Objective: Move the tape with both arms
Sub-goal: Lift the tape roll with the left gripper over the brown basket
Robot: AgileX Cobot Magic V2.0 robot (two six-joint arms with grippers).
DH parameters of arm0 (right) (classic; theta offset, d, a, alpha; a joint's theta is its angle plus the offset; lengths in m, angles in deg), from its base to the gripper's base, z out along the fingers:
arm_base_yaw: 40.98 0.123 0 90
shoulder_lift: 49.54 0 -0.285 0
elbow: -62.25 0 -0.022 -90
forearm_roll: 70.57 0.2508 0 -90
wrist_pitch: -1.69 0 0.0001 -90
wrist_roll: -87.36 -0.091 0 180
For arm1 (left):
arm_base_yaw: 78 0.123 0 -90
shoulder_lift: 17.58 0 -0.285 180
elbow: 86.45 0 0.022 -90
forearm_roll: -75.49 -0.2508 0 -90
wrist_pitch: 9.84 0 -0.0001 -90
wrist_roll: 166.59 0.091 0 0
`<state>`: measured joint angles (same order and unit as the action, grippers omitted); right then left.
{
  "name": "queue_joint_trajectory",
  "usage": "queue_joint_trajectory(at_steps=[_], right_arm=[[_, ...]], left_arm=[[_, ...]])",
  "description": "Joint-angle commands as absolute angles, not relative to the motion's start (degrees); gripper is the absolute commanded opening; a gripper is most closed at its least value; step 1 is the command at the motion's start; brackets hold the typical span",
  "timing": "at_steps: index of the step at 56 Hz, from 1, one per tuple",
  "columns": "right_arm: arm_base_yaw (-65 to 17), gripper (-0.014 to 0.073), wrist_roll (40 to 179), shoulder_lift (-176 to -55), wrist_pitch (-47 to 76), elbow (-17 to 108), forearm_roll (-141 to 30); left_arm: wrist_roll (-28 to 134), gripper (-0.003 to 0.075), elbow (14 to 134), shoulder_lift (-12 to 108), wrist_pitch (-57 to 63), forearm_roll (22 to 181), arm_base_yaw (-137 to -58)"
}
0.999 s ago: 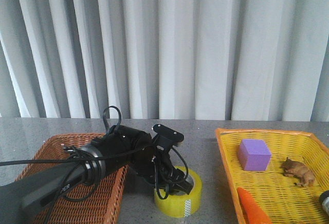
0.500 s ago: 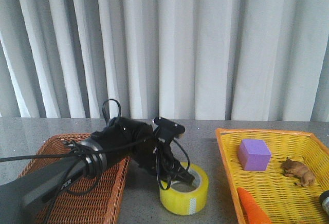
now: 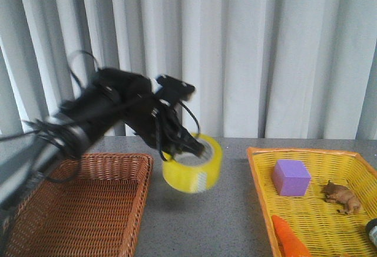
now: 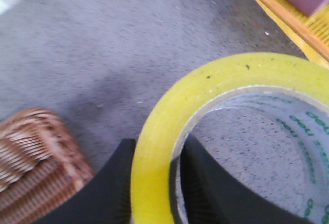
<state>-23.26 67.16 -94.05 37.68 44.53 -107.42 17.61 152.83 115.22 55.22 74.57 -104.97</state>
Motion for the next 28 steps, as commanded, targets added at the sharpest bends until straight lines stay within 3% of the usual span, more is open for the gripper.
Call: queue_joint_trajectory(at_steps=[1, 14, 28], right_arm=[[-23.3, -0.0005, 67.2, -94.3, 33.9, 45.8, -109.0], [-23.3, -0.0005, 67.2, -94.3, 33.9, 45.8, -109.0], [-23.3, -0.0005, 67.2, -94.3, 33.9, 45.8, -109.0]], left_arm=[[17.0, -0.0007, 155.2, 106.5, 53.4, 75.0, -102.3], [17.3, -0.0007, 153.1, 97.8, 53.7, 78.4, -94.4], [17.7, -0.0005, 134.9, 88.9, 50.7, 78.4, -85.9]])
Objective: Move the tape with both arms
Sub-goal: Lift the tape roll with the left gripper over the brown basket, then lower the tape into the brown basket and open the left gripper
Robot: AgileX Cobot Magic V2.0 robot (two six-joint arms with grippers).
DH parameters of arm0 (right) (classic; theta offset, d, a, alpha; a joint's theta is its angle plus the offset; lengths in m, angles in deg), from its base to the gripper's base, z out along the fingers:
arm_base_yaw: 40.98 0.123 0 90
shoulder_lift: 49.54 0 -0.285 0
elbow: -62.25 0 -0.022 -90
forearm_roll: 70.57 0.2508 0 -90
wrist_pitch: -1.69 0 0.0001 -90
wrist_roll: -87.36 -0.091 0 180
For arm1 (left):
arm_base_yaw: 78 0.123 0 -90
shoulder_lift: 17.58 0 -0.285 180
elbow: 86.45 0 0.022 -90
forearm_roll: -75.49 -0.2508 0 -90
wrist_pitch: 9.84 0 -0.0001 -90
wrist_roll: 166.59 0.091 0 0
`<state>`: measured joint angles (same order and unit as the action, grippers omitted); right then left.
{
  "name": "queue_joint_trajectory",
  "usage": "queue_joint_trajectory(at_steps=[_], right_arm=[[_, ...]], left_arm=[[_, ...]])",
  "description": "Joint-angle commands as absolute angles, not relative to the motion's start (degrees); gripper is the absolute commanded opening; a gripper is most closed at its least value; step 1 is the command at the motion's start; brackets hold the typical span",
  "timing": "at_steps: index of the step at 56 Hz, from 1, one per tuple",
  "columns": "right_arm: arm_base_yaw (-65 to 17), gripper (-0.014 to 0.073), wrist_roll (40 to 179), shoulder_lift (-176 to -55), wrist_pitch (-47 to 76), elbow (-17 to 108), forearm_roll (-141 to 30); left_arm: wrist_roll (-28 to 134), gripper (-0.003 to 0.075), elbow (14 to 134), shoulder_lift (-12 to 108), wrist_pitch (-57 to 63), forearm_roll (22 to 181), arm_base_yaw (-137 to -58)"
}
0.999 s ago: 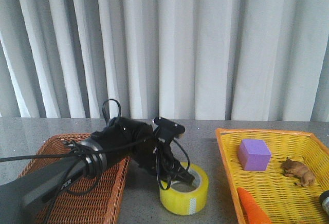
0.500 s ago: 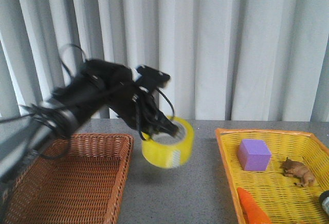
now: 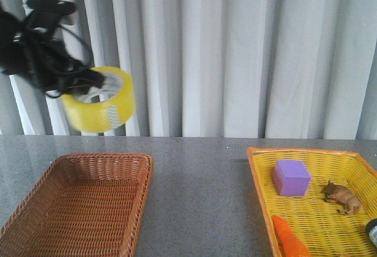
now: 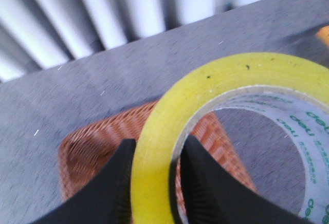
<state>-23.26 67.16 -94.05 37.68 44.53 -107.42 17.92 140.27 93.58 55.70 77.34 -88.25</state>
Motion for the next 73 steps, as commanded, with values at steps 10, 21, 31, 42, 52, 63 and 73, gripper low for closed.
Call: queue_joint_trajectory(at_steps=[10, 21, 31, 42, 52, 63, 73], right_arm=[[-23.3, -0.0005, 67.2, -94.3, 33.9, 45.8, -109.0], [-23.3, -0.0005, 67.2, -94.3, 34.0, 45.8, -109.0], [-23.3, -0.0005, 67.2, -94.3, 34.0, 45.8, -109.0], [-23.3, -0.0005, 67.2, -94.3, 34.0, 45.8, -109.0], [-23.3, -0.0005, 67.2, -94.3, 34.0, 45.8, -109.0], [-23.3, -0.0005, 67.2, -94.3, 34.0, 45.8, -109.0], [-23.3, -0.0005, 67.2, -94.3, 34.0, 45.8, -109.0]], left_arm=[[19.1, -0.0005, 121.6, 87.7, 47.6, 78.4, -83.3], [19.1, -0.0005, 115.1, 89.1, 43.6, 78.8, -83.3], [19.2, -0.0001, 113.6, 92.9, 45.1, 78.7, -83.3], [18.1, 0.0011, 113.6, 96.6, 45.4, 78.8, -83.3], [18.1, 0.0059, 114.0, 98.7, 44.5, 78.9, -83.3], [18.9, 0.0196, 114.0, 98.8, 42.0, 78.9, -83.3], [19.0, 0.037, 114.0, 98.8, 40.0, 78.9, -83.3]])
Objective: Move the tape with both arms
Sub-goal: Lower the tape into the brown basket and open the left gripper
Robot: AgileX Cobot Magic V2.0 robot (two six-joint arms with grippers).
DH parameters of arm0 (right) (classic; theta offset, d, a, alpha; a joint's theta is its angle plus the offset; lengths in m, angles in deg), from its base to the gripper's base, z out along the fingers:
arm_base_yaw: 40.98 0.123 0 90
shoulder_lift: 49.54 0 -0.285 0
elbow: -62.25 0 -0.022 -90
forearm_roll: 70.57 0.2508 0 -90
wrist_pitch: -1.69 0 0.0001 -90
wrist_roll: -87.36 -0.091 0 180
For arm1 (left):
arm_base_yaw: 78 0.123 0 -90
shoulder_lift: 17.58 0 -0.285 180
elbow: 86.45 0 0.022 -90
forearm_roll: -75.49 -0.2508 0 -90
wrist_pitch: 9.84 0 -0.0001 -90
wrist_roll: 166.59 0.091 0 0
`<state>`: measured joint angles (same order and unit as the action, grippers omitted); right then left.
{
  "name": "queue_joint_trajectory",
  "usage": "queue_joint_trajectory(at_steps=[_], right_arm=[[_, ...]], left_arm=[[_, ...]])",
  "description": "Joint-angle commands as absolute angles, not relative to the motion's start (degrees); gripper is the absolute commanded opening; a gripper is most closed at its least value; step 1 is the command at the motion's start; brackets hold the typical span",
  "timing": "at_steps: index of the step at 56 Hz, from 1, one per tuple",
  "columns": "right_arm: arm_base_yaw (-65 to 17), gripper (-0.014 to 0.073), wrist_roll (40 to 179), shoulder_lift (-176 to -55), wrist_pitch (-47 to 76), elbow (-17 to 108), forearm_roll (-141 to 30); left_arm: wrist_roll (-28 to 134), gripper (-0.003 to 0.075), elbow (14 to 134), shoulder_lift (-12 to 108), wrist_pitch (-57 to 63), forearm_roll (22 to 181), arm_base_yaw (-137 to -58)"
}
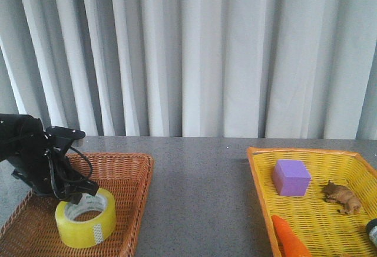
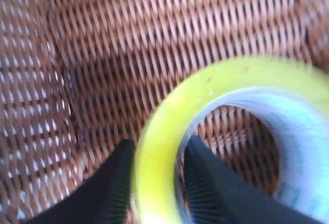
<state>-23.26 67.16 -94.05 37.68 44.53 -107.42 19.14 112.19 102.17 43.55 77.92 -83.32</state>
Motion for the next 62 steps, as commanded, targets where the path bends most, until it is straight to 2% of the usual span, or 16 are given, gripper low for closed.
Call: queue_joint_trajectory(at_steps=[1, 10, 20, 28, 43, 49, 62], right_arm=[[-23.3, -0.0005, 67.2, -94.3, 34.0, 45.8, -109.0], [-23.3, -0.0005, 67.2, -94.3, 34.0, 45.8, -109.0], [-23.3, -0.0005, 67.2, -94.3, 34.0, 45.8, -109.0], [-23.3, -0.0005, 67.2, -94.3, 34.0, 45.8, -109.0], [-23.3, -0.0005, 67.2, -94.3, 34.0, 45.8, -109.1], [-23.3, -0.0005, 67.2, -94.3, 34.0, 45.8, -109.1], [-23.3, -0.0005, 67.2, -94.3, 34.0, 45.8, -109.1]], left_arm=[[19.0, 0.0392, 114.0, 98.8, 39.9, 78.9, -83.3], [16.7, 0.0488, 114.0, 98.8, 40.2, 78.9, -83.3], [13.9, 0.0473, 114.3, 96.9, 39.8, 79.5, -83.3], [14.2, 0.0387, 115.4, 93.2, 38.7, 81.1, -83.3], [16.3, 0.0087, 115.4, 82.7, 35.8, 81.6, -83.3], [17.6, -0.0007, 115.4, 78.9, 36.4, 81.7, -83.3], [17.6, -0.0007, 115.2, 69.9, 39.2, 82.6, -83.3]])
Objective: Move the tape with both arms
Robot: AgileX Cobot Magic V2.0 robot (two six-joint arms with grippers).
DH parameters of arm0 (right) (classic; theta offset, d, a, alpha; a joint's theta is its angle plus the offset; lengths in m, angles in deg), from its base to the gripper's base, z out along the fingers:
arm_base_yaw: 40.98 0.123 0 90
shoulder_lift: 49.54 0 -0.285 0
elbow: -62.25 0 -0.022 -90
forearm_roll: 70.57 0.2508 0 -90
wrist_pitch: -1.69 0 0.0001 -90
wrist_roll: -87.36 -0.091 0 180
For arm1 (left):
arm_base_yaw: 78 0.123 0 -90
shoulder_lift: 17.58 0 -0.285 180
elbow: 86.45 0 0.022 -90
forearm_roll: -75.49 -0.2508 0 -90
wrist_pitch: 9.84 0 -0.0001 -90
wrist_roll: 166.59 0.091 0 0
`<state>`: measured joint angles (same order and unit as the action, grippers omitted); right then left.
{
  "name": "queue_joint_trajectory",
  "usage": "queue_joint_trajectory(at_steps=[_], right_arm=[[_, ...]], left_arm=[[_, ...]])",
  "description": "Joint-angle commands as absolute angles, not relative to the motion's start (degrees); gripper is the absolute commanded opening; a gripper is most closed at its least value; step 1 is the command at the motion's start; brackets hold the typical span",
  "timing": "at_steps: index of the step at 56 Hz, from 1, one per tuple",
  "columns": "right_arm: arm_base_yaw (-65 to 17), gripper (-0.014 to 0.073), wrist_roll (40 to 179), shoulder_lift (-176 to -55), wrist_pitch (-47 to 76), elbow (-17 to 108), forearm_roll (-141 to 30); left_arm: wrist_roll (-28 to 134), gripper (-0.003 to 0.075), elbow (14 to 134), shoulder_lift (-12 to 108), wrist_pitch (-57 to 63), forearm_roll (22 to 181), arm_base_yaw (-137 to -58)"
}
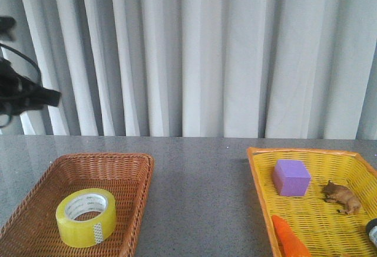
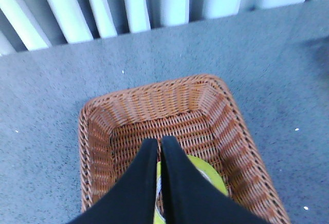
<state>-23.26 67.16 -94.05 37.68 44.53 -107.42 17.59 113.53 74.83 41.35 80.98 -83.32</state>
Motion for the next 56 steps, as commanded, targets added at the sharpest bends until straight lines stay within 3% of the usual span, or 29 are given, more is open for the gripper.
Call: queue_joint_trajectory(at_steps=[1, 27, 56], right_arm=[[-23.3, -0.0005, 67.2, -94.3, 34.0, 45.8, -109.1], [-23.3, -0.0005, 67.2, -94.3, 34.0, 45.8, -109.1], [-23.3, -0.0005, 67.2, -94.3, 34.0, 45.8, -109.1]], left_arm=[[17.6, -0.0007, 115.2, 69.1, 39.5, 83.0, -83.3], [22.0, -0.0006, 115.2, 51.6, 44.2, 89.8, -83.3], [21.7, -0.0006, 115.2, 48.0, 45.2, 89.8, -83.3]])
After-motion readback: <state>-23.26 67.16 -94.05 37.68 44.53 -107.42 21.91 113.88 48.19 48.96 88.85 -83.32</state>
